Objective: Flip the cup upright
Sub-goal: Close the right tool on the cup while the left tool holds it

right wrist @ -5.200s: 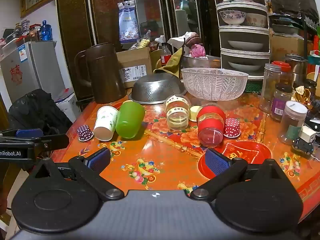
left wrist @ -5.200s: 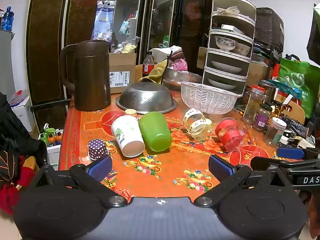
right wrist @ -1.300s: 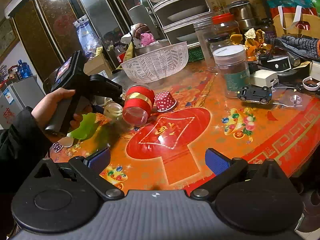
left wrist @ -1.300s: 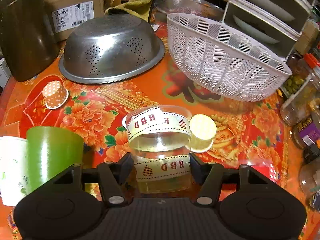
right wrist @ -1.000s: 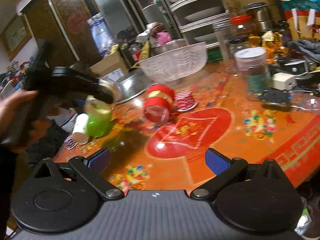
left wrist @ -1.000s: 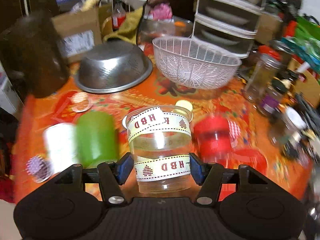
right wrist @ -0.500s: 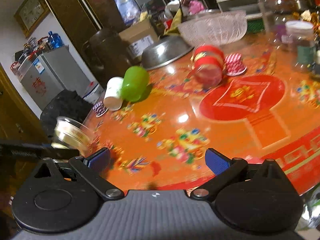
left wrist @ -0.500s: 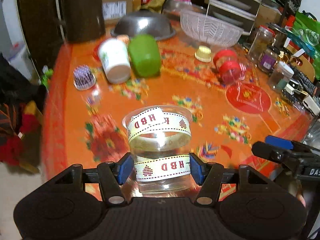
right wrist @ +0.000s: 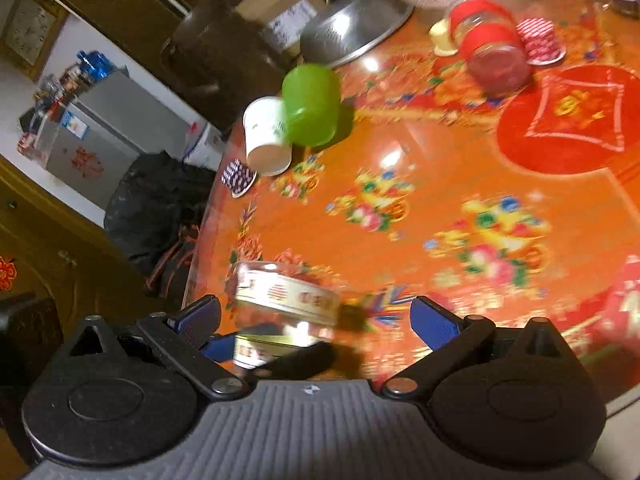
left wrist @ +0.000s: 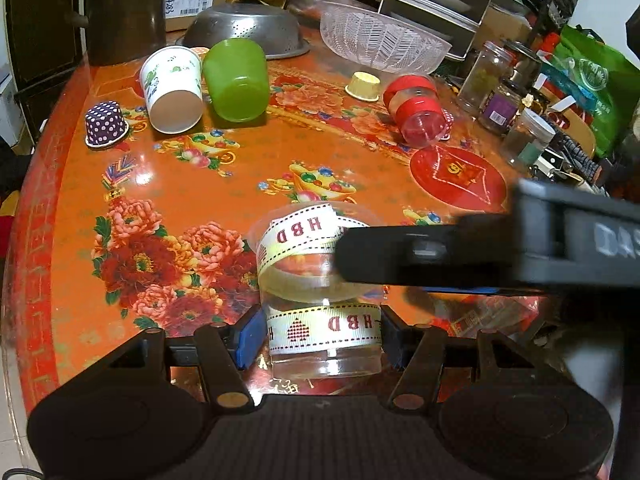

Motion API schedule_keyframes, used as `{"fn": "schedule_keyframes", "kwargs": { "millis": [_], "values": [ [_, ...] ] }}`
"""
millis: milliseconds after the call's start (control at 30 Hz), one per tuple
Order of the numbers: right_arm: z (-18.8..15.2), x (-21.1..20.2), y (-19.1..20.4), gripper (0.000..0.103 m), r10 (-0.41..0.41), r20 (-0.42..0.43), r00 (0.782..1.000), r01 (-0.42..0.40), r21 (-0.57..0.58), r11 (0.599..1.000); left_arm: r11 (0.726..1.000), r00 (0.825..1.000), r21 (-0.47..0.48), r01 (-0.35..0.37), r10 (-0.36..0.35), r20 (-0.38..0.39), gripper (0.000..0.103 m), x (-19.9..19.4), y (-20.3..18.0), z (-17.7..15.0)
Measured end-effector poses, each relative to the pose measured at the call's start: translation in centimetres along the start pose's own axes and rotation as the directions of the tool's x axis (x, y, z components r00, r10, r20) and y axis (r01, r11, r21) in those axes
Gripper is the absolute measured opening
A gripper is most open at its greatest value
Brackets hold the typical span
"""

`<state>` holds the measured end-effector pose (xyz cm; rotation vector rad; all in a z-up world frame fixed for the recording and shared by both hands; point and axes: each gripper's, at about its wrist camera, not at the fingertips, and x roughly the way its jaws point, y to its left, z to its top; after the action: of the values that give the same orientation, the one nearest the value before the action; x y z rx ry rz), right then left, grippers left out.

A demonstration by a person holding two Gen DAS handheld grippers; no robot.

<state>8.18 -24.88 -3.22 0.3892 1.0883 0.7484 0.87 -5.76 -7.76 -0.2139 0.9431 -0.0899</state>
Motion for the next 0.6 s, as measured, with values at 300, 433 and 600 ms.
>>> {"fn": "schedule_keyframes", "kwargs": {
  "millis": [300,433,600],
  "values": [
    [0.8,3.1,1.1,0.083,-0.059,-0.097,0.994,0.067,0.076,0.995,0.998,0.998,-0.021,0.062,-0.062,-0.001,0.061,0.2,0.9,-0.3],
    [1.1,3.6,1.9,0.079,-0.089,-0.109,0.99,0.095,0.057,0.994,0.997,0.997,-0.022,0.073,-0.074,-0.004,0.061,0.2,1.0,-0.2],
    [1.5,4.2,2.5,0.074,-0.123,-0.114,0.986,0.128,0.036,0.991,0.997,0.997,-0.02,0.079,-0.079,-0.006,0.061,0.2,1.2,-0.2]
  ]
}}
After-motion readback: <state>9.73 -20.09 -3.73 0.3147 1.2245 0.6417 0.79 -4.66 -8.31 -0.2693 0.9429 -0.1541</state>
